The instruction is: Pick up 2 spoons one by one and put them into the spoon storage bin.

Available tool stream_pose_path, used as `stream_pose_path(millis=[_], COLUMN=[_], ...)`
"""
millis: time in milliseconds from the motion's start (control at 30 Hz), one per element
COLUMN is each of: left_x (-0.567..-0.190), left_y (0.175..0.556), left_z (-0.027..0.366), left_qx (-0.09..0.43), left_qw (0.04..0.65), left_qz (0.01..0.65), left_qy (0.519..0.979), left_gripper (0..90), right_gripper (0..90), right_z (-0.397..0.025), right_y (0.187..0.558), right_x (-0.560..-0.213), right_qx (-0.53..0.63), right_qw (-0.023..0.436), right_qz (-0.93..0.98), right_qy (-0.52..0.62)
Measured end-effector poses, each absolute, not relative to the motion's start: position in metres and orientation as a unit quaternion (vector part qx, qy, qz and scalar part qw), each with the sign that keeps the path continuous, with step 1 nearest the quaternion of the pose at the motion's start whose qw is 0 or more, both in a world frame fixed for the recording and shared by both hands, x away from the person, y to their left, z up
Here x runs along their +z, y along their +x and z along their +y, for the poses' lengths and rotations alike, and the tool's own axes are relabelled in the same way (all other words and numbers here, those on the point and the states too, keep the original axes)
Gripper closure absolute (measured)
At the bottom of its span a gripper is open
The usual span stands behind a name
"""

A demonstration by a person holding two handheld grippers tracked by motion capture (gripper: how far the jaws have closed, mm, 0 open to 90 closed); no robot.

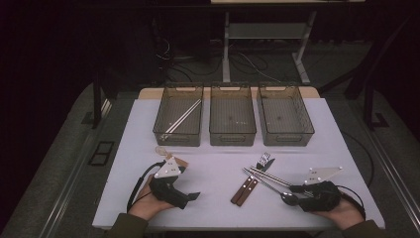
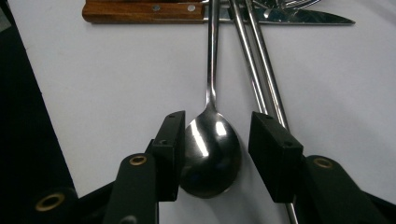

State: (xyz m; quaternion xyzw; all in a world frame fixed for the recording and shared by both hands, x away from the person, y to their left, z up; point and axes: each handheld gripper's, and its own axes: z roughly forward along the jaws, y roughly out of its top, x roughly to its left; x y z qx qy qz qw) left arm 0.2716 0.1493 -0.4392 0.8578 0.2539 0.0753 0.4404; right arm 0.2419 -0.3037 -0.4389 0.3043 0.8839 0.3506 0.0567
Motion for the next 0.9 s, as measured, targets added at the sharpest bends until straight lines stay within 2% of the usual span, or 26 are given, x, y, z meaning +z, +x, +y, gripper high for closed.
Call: stream_pose_path(millis=[667,900], left_x=[-0.439,-0.440], left_y=[0.272,0.272], left_z=[0.149,0.148], left_qx=[0.073,0.073], left_qw=[0.440,0.440], left_qz=[0.252,0.251], left_qy=[0.859,0.859], left_gripper=[0.0,0.0], right_gripper=[60.5,65.7], right_z=[-0.316,-0.320], right_y=[0.250,0.258], right_x=[-0.432,-0.433], right_qx=[0.370,0.364], right_qw=[0.081,0.094], right_qz=[0.866,0.864], right_qy=[0.328,0.335])
